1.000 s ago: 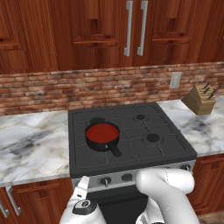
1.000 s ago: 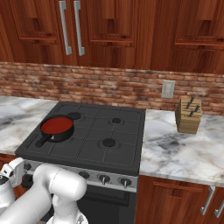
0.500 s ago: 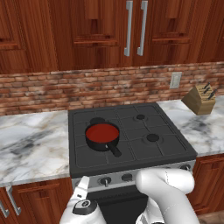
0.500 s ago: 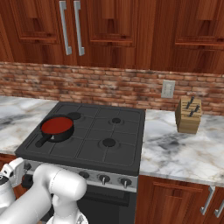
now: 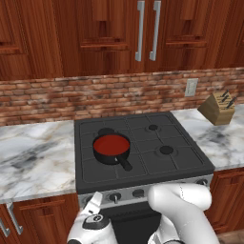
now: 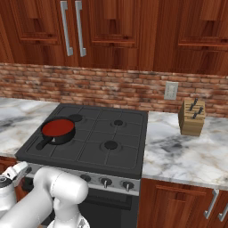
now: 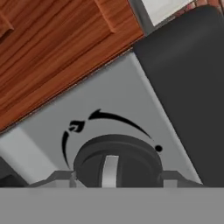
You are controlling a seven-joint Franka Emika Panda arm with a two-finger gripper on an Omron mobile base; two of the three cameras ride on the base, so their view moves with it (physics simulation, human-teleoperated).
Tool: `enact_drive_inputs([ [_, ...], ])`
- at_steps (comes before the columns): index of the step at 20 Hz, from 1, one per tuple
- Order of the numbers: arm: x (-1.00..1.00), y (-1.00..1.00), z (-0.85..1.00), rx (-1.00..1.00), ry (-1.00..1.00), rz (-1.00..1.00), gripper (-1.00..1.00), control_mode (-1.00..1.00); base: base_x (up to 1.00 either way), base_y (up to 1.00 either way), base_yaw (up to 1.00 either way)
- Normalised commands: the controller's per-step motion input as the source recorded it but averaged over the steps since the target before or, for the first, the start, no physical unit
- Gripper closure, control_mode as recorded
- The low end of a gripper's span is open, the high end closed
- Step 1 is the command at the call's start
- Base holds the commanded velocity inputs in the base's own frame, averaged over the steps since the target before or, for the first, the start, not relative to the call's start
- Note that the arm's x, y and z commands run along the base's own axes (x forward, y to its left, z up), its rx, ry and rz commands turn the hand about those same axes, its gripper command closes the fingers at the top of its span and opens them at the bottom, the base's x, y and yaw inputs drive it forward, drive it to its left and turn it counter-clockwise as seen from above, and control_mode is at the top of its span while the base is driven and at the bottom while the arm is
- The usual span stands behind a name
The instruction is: Wait until the marinara sauce is simmered to a deep red color and then turn off the stove.
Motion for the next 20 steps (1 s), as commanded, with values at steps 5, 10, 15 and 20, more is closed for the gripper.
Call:
enact_drive_inputs([
  [5,0.00,-0.09,0.00,0.32,0.00,-0.09,1.00,-1.00,0.00,0.00,0.00],
  [10,0.00,-0.07,-0.06,0.34,0.00,-0.10,1.00,-1.00,0.00,0.00,0.00],
  [15,-0.08,-0.01,-0.05,0.25,0.00,-0.11,1.00,-1.00,0.00,0.00,0.00],
  [20,-0.11,0.00,-0.11,0.24,0.00,-0.12,1.00,-1.00,0.00,0.00,0.00],
])
